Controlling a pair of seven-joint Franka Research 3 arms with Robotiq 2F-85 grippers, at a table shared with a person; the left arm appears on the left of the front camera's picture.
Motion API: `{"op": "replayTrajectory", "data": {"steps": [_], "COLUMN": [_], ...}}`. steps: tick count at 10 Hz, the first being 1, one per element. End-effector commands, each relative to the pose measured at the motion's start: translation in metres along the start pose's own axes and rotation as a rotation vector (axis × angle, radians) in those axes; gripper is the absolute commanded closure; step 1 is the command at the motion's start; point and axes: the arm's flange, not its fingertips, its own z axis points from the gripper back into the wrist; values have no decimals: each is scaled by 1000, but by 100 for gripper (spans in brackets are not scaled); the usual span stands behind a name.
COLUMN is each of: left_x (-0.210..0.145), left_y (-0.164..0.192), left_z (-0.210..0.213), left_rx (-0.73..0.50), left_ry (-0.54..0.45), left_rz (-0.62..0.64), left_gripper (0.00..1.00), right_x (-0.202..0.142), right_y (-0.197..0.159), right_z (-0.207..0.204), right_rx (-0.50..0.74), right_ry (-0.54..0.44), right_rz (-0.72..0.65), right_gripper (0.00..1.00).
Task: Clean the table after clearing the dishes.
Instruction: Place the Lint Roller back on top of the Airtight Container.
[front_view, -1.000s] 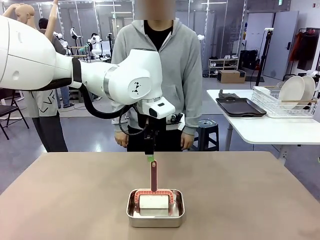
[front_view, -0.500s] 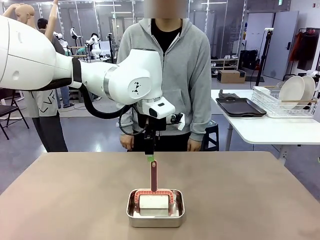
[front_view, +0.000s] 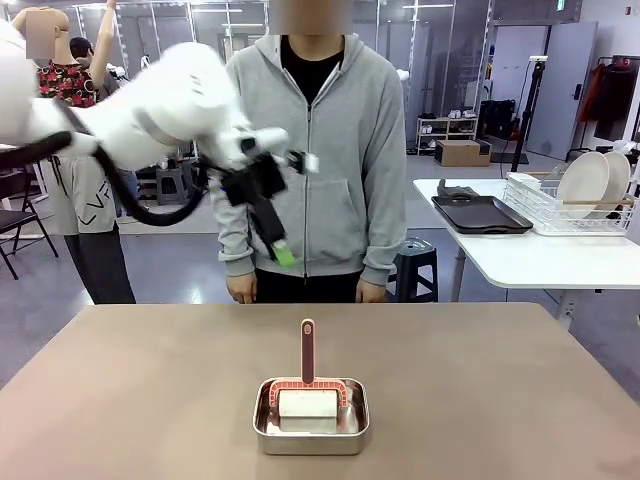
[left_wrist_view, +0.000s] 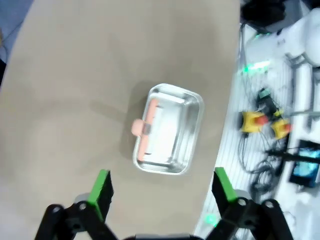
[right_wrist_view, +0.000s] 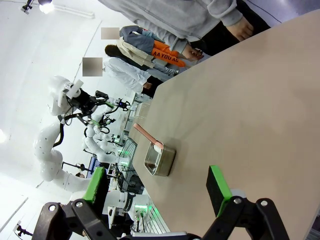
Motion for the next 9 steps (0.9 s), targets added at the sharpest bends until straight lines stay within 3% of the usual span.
{"op": "replayTrajectory", "data": {"steps": [1, 2, 4, 5, 7, 9], "left_x": [-88, -143, -265, -313, -418, -491], "left_y": [7, 11, 16, 18, 31, 31], "left_z": [39, 59, 87, 92, 97, 96], "left_rx": [-145, -127, -380, -405, -243, -183], "left_ry": [-334, -450, -868, -928, -1024, -1070], "left_rz": [323, 431, 588, 640, 877, 934], "left_gripper": [0, 0, 0, 0, 0, 0], "right_x": [0, 0, 0, 0, 0, 0], "right_y": [4, 4, 4, 4, 4, 4], "right_z": [-1, -1, -1, -1, -1, -1], "right_rx": [-1, -1, -1, -1, -1, -1], "right_ry": [6, 6, 6, 6, 6, 6], "right_rz": [3, 3, 3, 3, 3, 3], "right_gripper": [0, 0, 0, 0, 0, 0]}}
